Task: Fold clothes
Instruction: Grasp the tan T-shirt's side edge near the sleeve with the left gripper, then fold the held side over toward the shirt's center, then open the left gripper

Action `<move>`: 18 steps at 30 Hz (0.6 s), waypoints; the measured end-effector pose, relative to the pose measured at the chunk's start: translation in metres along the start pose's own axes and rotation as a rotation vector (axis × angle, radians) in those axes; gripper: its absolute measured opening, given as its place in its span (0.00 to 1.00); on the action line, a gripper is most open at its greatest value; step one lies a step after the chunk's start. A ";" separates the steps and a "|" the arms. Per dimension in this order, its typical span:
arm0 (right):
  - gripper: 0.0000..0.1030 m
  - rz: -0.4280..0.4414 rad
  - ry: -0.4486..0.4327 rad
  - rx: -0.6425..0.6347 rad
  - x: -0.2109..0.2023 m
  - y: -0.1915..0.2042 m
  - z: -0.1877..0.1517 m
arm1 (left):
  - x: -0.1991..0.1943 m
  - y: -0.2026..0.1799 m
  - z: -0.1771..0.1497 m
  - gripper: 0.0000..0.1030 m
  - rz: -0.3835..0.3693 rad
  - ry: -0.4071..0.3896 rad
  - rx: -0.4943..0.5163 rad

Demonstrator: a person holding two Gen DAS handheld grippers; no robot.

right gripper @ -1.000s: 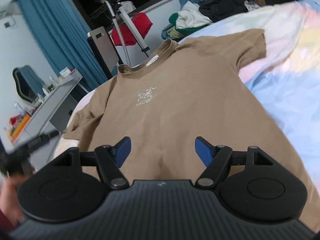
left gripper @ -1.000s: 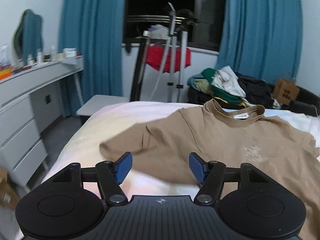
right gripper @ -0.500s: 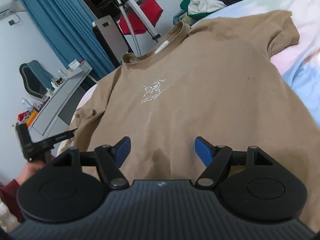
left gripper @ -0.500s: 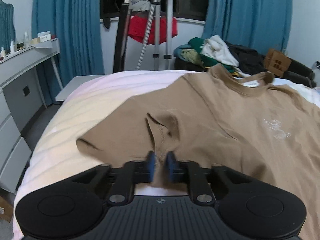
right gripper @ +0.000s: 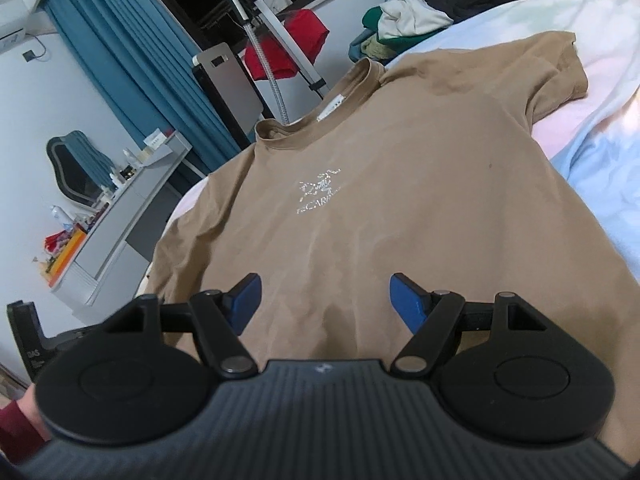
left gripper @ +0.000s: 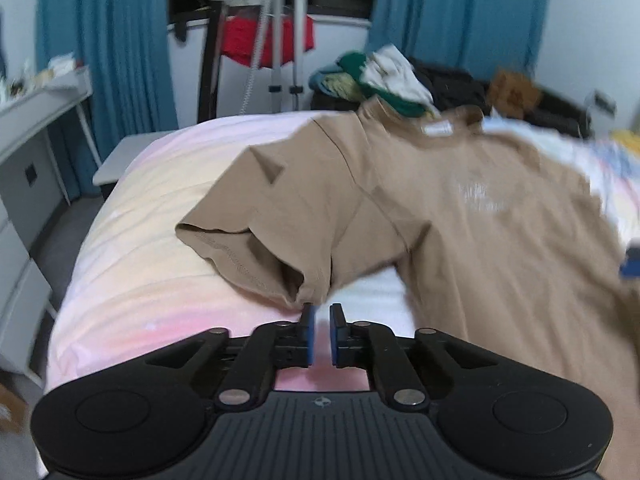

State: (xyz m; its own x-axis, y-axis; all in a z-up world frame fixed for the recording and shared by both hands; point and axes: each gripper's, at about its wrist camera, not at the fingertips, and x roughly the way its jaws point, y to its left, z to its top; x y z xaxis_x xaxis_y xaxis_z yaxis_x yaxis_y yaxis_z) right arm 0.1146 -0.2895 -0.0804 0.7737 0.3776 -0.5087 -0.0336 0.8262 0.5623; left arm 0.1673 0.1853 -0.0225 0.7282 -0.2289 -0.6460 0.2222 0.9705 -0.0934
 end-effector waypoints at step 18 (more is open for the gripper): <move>0.72 0.037 0.050 0.106 0.019 -0.021 0.002 | 0.065 0.110 0.030 0.57 -0.054 -0.155 -0.883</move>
State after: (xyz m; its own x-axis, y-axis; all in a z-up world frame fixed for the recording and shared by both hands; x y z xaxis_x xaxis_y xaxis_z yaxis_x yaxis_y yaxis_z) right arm 0.1312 -0.3002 -0.1004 0.7407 0.4292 -0.5168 0.0079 0.7637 0.6455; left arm 0.2586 0.2751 -0.0526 0.8247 -0.2217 -0.5204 -0.2741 0.6482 -0.7105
